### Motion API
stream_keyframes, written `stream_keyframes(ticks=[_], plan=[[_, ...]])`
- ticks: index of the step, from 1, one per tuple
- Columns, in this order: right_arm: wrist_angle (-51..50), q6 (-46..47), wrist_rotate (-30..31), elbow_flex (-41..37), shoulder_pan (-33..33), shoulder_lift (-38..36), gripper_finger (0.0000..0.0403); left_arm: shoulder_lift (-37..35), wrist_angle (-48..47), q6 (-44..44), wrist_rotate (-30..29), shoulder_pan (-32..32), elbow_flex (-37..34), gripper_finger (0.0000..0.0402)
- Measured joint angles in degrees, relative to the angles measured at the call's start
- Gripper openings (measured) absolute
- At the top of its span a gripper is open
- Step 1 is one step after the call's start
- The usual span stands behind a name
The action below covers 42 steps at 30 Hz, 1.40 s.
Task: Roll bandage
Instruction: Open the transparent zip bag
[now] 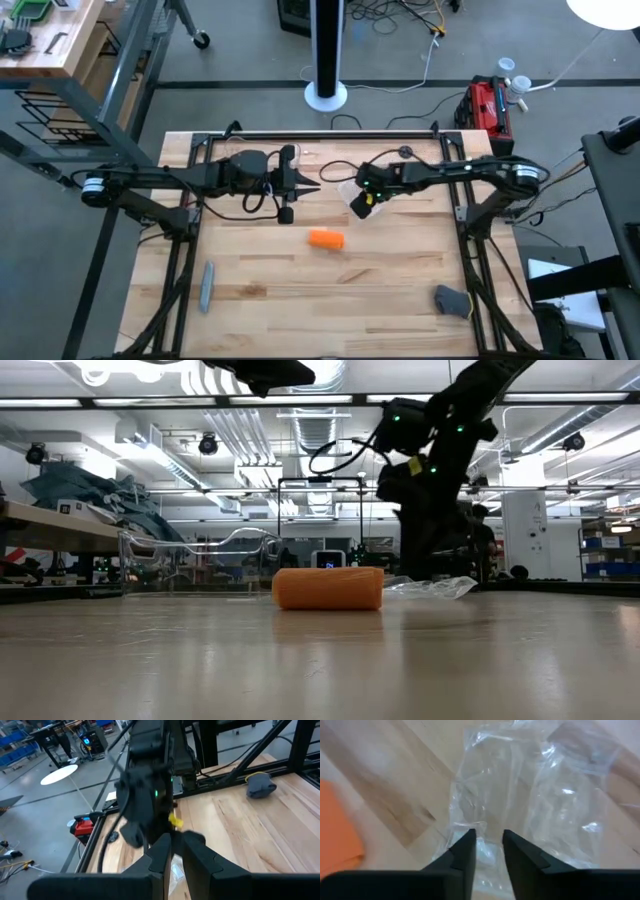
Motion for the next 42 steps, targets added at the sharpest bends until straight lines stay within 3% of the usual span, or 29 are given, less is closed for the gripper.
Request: stream_keyframes(ticks=[10,17,24,32,38,42], plan=[[-2.4,-0.9,-0.4,8.9,3.3,10.9,0.0213,0.0,-0.3,0.0,0.0,0.0,0.0,0.0036],[-8.3,0.4,0.1,14.3,3.3,17.9,0.0225,0.0,-0.4,0.0,0.1,0.0,0.0,0.0036],[-8.6,1.7,0.0,15.4,3.4,20.6,0.018,0.0,-0.7,0.0,0.0,0.0,0.0,0.0036],[-5.5,-1.1,1.7,13.7,3.6,20.9,0.0013,0.0,-0.7,0.0,0.0,0.0,0.0,0.0036],[0.3,-0.9,-0.5,8.2,4.5,14.3,0.0002,0.0,-0.9,-1.1,0.1,-0.2,0.0,0.0036],[8.7,1.2,-3.0,3.3,5.5,2.3,0.0001,0.0,-0.9,-1.2,0.1,-0.2,0.0,0.0036]])
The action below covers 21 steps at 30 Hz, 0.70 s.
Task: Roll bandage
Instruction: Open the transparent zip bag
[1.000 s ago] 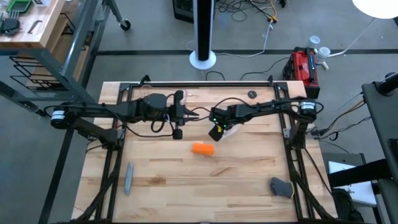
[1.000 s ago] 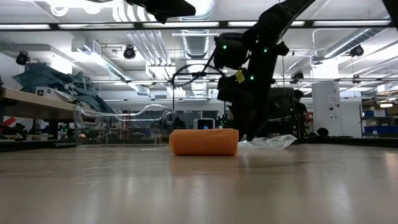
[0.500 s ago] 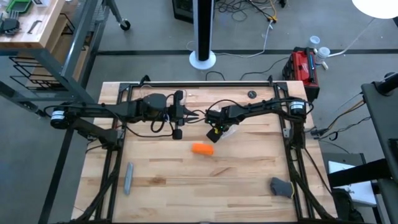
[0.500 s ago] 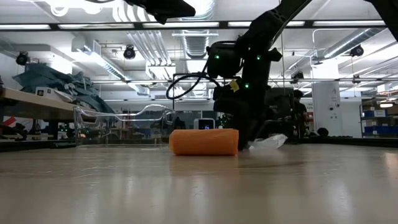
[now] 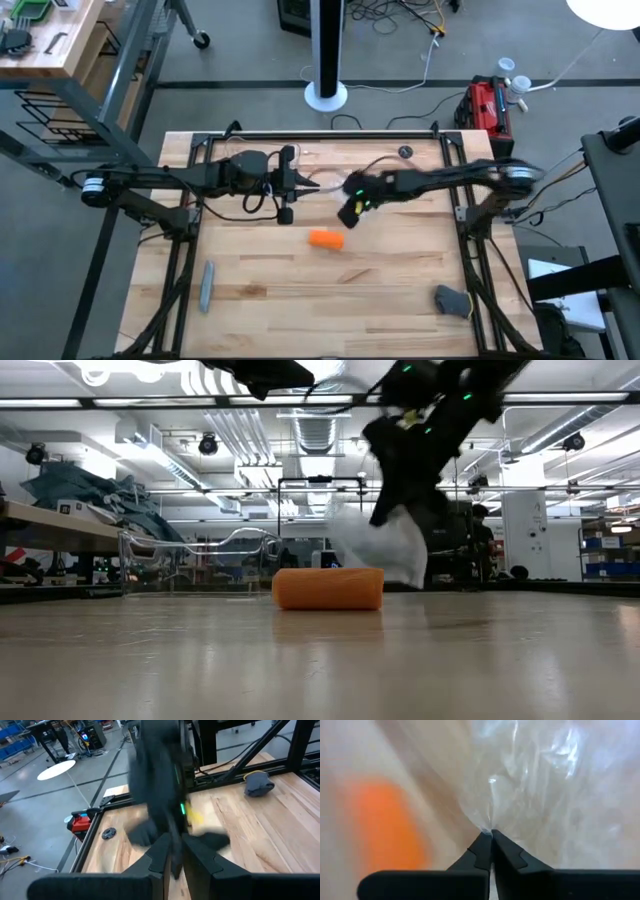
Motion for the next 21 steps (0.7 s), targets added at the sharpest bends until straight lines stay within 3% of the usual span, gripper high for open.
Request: stream_keyframes(ticks=[7,10,16,21], plan=[[17.6,4.0,-1.1,-11.8,1.7,-20.9,0.0,0.0,-0.1,0.2,0.3,-0.1,0.0,0.0036],[26.2,4.3,-1.2,-16.8,1.6,-28.3,0.0,0.0,-0.1,2.3,3.4,-0.4,0.0,0.0036],[42.7,4.4,-3.4,-23.6,1.8,-37.0,0.0,0.0,0.8,6.8,12.4,-1.1,0.0,0.0036],[55.9,4.3,-5.9,-26.5,2.1,-37.5,0.0,3.3,6.1,8.9,12.9,-1.7,-0.1,0.0036]])
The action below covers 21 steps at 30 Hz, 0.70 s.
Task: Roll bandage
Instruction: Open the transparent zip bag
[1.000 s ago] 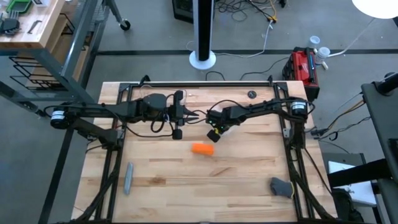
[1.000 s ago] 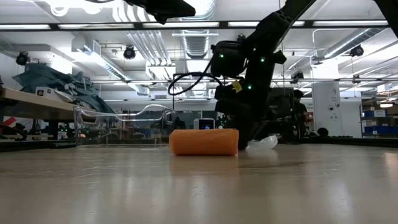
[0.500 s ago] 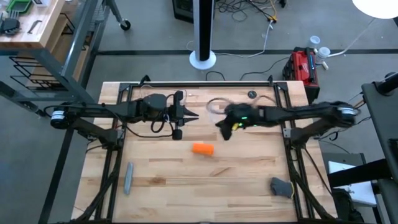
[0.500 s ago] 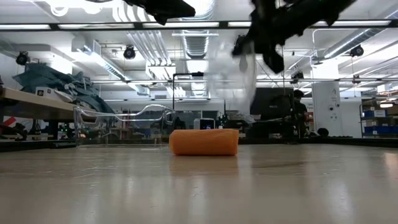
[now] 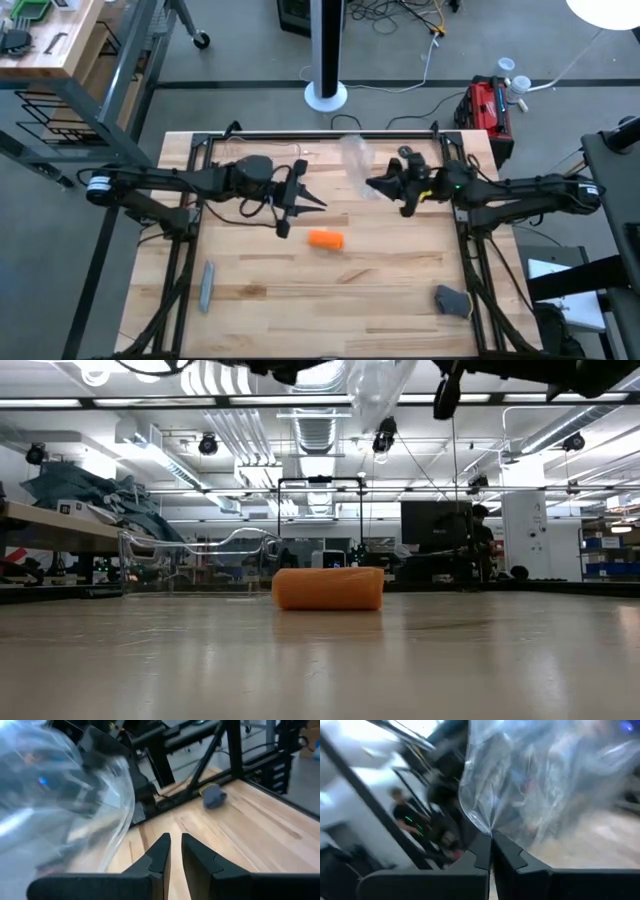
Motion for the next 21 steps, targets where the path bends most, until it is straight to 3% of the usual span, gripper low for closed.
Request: stream_keyframes(ticks=[5,11,17,21], plan=[[10.4,-0.9,-0.7,-0.4,0.4,2.6,0.0,4.3,5.9,4.8,0.0,-1.0,0.0,0.0052],[17.0,-1.3,-1.8,-0.4,0.9,5.3,0.0,5.9,6.5,6.4,-1.1,-1.7,0.0,0.0118],[19.5,-0.9,-1.6,-0.4,0.9,6.9,0.0,5.8,10.4,9.1,-14.4,-2.3,0.0,0.0189],[21.3,0.3,0.0,-0.4,0.9,9.1,0.0,6.2,13.4,12.4,-20.4,-3.2,0.0,0.0204]])
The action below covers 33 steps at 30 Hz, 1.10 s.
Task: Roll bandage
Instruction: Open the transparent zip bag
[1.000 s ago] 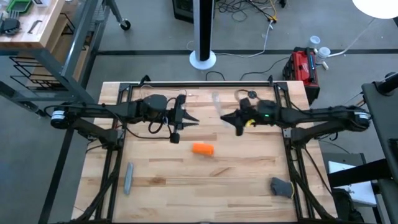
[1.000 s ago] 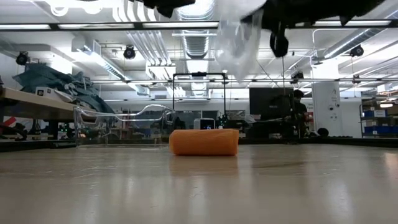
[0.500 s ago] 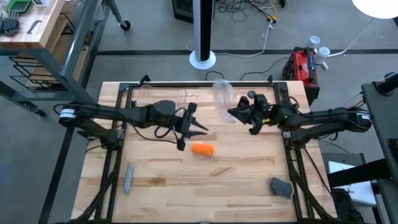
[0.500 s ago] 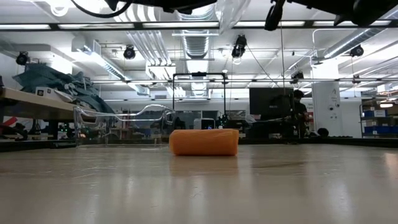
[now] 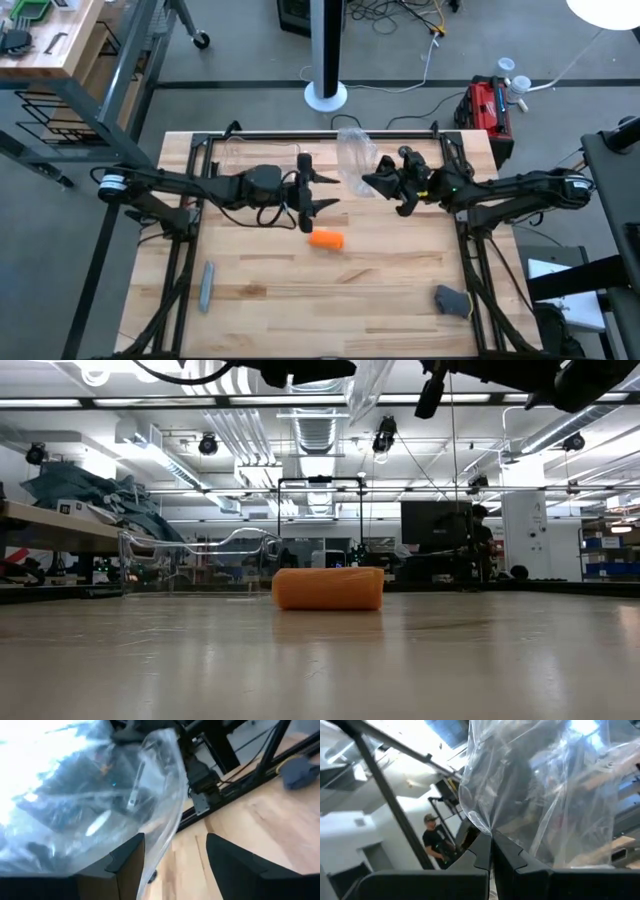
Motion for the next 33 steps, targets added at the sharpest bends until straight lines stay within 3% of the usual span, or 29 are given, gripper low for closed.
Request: stream_keyframes(ticks=[6,11,25,33], plan=[[4.7,6.1,5.3,0.0,0.0,4.0,0.0,1.7,2.0,7.0,-5.5,-1.4,0.0,0.0184],[8.8,11.5,6.1,0.0,0.0,7.2,0.0,2.5,3.0,9.1,-10.3,-1.8,0.0,0.0166],[17.2,16.2,11.4,0.1,0.0,12.7,0.0,2.6,1.1,11.9,-10.2,-2.1,0.0,0.017],[17.1,16.7,11.5,1.4,0.0,13.5,0.0,2.8,2.9,11.0,-14.3,-2.1,0.0,0.017]])
